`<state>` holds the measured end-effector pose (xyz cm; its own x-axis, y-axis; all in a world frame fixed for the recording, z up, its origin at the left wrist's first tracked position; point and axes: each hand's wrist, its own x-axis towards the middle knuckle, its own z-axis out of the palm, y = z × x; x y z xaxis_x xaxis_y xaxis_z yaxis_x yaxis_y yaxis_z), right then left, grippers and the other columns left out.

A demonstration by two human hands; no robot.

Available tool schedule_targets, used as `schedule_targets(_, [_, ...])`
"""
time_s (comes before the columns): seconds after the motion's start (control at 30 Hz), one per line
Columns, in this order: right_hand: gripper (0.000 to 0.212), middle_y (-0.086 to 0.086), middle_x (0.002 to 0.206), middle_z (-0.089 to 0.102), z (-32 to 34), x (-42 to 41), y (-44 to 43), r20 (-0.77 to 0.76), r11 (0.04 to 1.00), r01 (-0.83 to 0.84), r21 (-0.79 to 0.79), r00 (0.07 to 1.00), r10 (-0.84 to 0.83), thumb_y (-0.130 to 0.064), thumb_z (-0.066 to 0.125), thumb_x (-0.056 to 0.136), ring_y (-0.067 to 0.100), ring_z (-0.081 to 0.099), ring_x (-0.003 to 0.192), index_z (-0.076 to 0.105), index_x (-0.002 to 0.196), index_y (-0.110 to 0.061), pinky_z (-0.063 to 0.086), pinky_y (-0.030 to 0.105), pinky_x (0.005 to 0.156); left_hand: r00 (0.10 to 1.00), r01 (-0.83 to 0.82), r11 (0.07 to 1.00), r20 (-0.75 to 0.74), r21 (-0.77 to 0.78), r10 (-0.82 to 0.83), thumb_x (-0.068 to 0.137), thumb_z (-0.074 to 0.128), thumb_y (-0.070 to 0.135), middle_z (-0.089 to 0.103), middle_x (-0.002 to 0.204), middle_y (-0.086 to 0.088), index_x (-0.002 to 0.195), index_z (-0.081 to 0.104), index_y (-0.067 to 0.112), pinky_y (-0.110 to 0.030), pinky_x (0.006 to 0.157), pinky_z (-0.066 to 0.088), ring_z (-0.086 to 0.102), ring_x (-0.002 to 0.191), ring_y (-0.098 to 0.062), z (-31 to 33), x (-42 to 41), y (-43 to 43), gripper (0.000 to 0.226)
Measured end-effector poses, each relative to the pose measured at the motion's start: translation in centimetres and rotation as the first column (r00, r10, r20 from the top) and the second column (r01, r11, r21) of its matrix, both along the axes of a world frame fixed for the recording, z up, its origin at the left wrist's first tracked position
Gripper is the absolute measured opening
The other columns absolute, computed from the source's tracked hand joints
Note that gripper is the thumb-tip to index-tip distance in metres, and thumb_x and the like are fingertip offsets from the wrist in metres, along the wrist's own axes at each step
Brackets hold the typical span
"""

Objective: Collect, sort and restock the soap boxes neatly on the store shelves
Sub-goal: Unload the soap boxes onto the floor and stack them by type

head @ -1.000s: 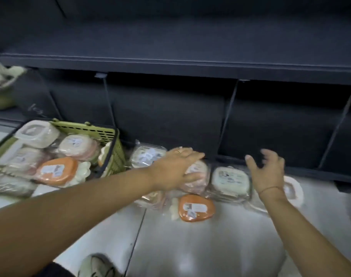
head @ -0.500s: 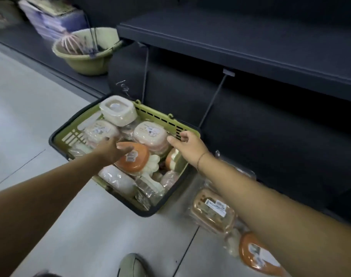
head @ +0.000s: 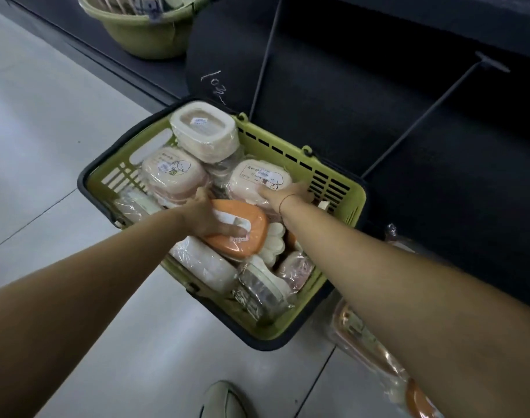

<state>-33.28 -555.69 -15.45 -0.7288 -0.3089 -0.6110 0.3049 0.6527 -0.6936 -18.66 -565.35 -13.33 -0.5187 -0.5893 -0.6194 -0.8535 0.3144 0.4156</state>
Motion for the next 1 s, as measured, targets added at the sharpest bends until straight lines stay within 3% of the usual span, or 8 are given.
schedule_targets(0.2, [0.086, 0.012, 0.135, 0.054, 2.0, 1.1, 1.8, 0.041, 0.982, 0.031, -0.184, 0.999, -0.024, -0.033, 0.087, 0.068, 0.032, 0.058, 0.117, 0.039, 0.134, -0.009, 0.050, 0.040, 0.097, 0.976, -0.113, 0.972, -0.160, 0.205, 0.148, 0.011, 0.087, 0.069, 0.070, 0.104, -0.008, 0.124, 0.053, 0.009, -0.035, 0.079, 0.055, 0.068, 0.093, -0.025, 3.1, 1.7, 0.5, 0.133])
schedule_targets(0.37, [0.069, 0.001, 0.123, 0.059, 7.0, 2.2, 6.5, -0.091, 0.924, 0.022, -0.382, 0.994, -0.062, -0.033, 0.085, 0.069, 0.022, 0.060, 0.110, 0.049, 0.125, -0.015, 0.051, 0.034, 0.090, 0.958, -0.151, 0.980, -0.224, 0.131, 0.178, 0.059, 0.086, 0.034, 0.065, 0.096, -0.012, 0.125, 0.050, 0.002, -0.031, 0.064, 0.055, 0.066, 0.080, -0.025, 6.8, 2.2, 2.5, 0.082])
schedule_targets(0.53, [0.051, -0.008, 0.114, 0.061, 12.1, 2.0, 19.9, -0.127, 0.799, -0.018, -0.601, 0.989, -0.073, -0.018, 0.082, 0.074, 0.004, 0.061, 0.101, 0.050, 0.113, -0.026, 0.053, 0.020, 0.081, 0.859, -0.246, 0.952, -0.414, 0.181, 0.301, 0.045, 0.085, 0.052, 0.070, 0.096, -0.018, 0.122, 0.055, 0.003, -0.043, 0.081, 0.057, 0.070, 0.082, -0.032, 12.9, 1.8, 5.4, 0.096])
schedule_targets(0.67, [0.067, -0.003, 0.115, 0.065, 12.9, 1.5, 33.1, -0.020, 0.786, 0.160, -0.598, 0.976, -0.215, -0.026, 0.080, 0.060, 0.011, 0.065, 0.103, 0.051, 0.121, -0.028, 0.056, 0.025, 0.078, 0.787, -0.216, 0.908, -0.486, 0.360, 0.380, 0.033, 0.091, 0.056, 0.073, 0.100, -0.016, 0.113, 0.060, 0.004, -0.026, 0.058, 0.058, 0.071, 0.079, -0.022, 15.8, -0.4, 10.9, 0.100])
schedule_targets(0.77, [0.070, 0.006, 0.115, 0.066, 12.2, 1.1, 41.3, 0.053, 0.762, 0.376, -0.528, 0.910, -0.412, -0.024, 0.077, 0.067, 0.019, 0.067, 0.099, 0.049, 0.131, -0.022, 0.058, 0.025, 0.068, 0.789, -0.195, 0.874, -0.458, 0.445, 0.409, 0.038, 0.092, 0.053, 0.070, 0.104, -0.014, 0.108, 0.057, 0.007, -0.031, 0.073, 0.057, 0.069, 0.092, -0.024, 16.2, -2.4, 16.0, 0.091])
schedule_targets(0.83, [0.058, 0.008, 0.114, 0.066, 11.0, 0.5, 44.7, 0.120, 0.721, 0.486, -0.494, 0.859, -0.497, -0.019, 0.072, 0.080, 0.018, 0.066, 0.095, 0.049, 0.134, -0.015, 0.056, 0.022, 0.063, 0.794, -0.176, 0.865, -0.452, 0.469, 0.407, 0.062, 0.083, 0.043, 0.067, 0.110, -0.015, 0.100, 0.055, 0.009, -0.039, 0.086, 0.054, 0.066, 0.102, -0.027, 15.9, -3.4, 19.3, 0.059])
schedule_targets(0.9, [0.044, 0.006, 0.104, 0.067, 9.5, -0.2, 45.9, 0.238, 0.666, 0.569, -0.482, 0.817, -0.525, -0.015, 0.066, 0.088, 0.014, 0.067, 0.079, 0.052, 0.130, -0.010, 0.052, 0.021, 0.054, 0.815, -0.174, 0.863, -0.422, 0.475, 0.397, 0.066, 0.084, 0.042, 0.064, 0.118, -0.019, 0.098, 0.053, 0.013, -0.050, 0.099, 0.049, 0.062, 0.112, -0.035, 15.3, -4.1, 21.9, 0.052])
schedule_targets(1.0, [0.035, 0.010, 0.098, 0.068, 6.8, -1.2, 45.1, 0.341, 0.661, 0.610, -0.438, 0.793, -0.506, -0.015, 0.068, 0.088, 0.014, 0.069, 0.066, 0.056, 0.121, -0.011, 0.052, 0.022, 0.047, 0.840, -0.159, 0.861, -0.393, 0.483, 0.375, 0.071, 0.080, 0.038, 0.067, 0.105, -0.012, 0.097, 0.054, 0.017, -0.046, 0.104, 0.047, 0.065, 0.097, -0.025, 14.7, -4.2, 24.4, 0.042])
